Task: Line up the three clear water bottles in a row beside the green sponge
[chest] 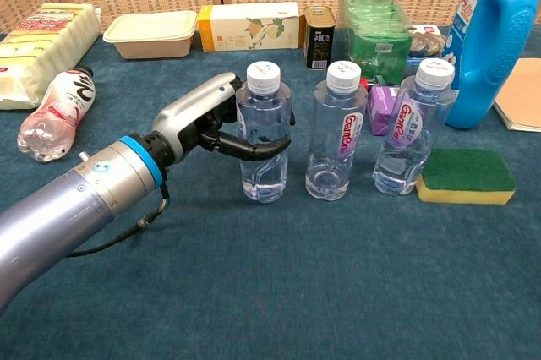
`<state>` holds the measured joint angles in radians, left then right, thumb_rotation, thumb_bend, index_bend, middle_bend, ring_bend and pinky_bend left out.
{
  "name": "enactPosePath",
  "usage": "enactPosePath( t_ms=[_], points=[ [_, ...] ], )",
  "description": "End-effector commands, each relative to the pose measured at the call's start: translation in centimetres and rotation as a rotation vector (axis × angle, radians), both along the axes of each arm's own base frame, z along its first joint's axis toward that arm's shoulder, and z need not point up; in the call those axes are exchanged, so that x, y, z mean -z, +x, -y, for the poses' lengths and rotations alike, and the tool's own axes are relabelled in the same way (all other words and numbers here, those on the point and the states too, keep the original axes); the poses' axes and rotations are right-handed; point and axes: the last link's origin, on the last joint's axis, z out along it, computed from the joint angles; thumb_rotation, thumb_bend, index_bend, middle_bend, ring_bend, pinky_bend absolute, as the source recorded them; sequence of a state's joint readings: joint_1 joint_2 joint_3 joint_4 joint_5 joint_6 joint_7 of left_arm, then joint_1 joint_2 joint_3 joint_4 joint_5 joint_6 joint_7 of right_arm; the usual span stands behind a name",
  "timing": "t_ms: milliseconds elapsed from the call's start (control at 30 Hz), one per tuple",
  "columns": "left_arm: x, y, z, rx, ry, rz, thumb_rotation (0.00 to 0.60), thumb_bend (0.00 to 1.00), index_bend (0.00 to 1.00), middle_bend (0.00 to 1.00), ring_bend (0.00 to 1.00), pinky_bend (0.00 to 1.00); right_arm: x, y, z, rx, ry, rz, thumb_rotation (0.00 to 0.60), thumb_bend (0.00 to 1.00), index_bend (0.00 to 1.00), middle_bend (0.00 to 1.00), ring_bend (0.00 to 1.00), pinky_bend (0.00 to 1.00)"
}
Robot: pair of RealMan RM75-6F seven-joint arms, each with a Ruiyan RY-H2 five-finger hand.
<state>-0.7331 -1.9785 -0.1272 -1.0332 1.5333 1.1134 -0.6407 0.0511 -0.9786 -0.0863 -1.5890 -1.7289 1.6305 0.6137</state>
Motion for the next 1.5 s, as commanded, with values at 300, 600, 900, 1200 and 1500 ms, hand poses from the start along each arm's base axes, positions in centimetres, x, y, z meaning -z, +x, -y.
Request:
enactPosePath(
  t_ms=[300, 600, 900, 1200, 1500],
  points=[
    [0.5, 0.2, -0.2, 0.001, -0.003, -0.013, 0.600, 0.32, 0.51, 0.49, 0.33, 0.49, 0.0, 0.0, 0.0, -0.002, 0.006, 0.006, 0.600, 0.00, 0.00, 0.00, 0.00, 0.07],
    [0.7, 0.3, -0.1, 0.005, -0.001, -0.028, 0.600, 0.32, 0.51, 0.48, 0.31, 0.47, -0.1, -0.1, 0.0, -0.002, 0.007, 0.011, 0.600, 0.00, 0.00, 0.00, 0.00, 0.07],
    [0.9, 0.1, 0.0, 0.012, -0.034, -0.060, 0.600, 0.28, 0.20, 0.12, 0.03, 0.34, -0.2, -0.1, 0.0, -0.008, 0.012, 0.010, 0.600, 0.00, 0.00, 0.00, 0.00, 0.06],
    [0.4, -0.1, 0.0, 0.018, -0.029, -0.048, 0.600, 0.24, 0.02, 0.01, 0.00, 0.27, -0.2, -0.1, -0.1, -0.011, 0.009, 0.008, 0.600, 0.00, 0.00, 0.00, 0.00, 0.06],
    [-0.8, -0.4, 0.5, 0.058, 0.027, -0.037, 0.600, 0.23, 0.01, 0.00, 0.00, 0.19, -0.2, -0.1, -0.1, -0.015, 0.013, 0.009, 0.600, 0.00, 0.00, 0.00, 0.00, 0.06]
  ],
)
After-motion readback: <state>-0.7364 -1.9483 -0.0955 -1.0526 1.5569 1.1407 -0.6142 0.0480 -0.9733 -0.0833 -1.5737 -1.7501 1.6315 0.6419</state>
